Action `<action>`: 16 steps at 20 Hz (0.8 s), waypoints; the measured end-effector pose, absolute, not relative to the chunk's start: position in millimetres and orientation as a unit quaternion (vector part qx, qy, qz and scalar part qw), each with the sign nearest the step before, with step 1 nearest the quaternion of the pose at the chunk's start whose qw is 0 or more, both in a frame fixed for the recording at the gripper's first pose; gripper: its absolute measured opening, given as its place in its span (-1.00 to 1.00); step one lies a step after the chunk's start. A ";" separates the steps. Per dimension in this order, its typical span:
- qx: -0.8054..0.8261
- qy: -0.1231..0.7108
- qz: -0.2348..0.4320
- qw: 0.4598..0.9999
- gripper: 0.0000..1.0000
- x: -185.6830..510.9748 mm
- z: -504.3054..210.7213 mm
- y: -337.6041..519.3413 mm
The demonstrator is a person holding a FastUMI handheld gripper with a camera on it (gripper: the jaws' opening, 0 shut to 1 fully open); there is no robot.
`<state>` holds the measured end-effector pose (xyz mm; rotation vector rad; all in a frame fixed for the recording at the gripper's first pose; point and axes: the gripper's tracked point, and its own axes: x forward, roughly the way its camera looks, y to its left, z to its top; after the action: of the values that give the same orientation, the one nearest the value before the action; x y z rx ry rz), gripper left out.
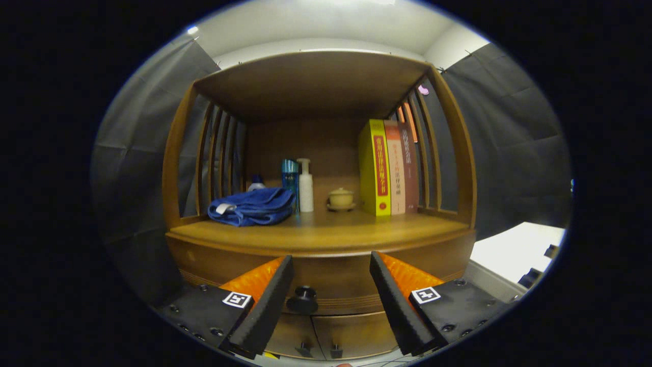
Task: Pull open the drawer, take out the items inside it, and place them on the countertop above the cabinet.
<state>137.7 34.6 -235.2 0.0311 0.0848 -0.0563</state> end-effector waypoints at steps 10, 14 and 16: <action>-0.002 0.083 -0.011 0.996 0.52 163.0 -288.8 65.8; -0.006 0.085 -0.024 0.996 0.12 162.2 -287.7 66.3; -0.006 0.094 -0.020 0.995 -0.08 162.2 -291.0 67.7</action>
<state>162.2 67.7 -291.0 -0.0120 0.1888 -0.0410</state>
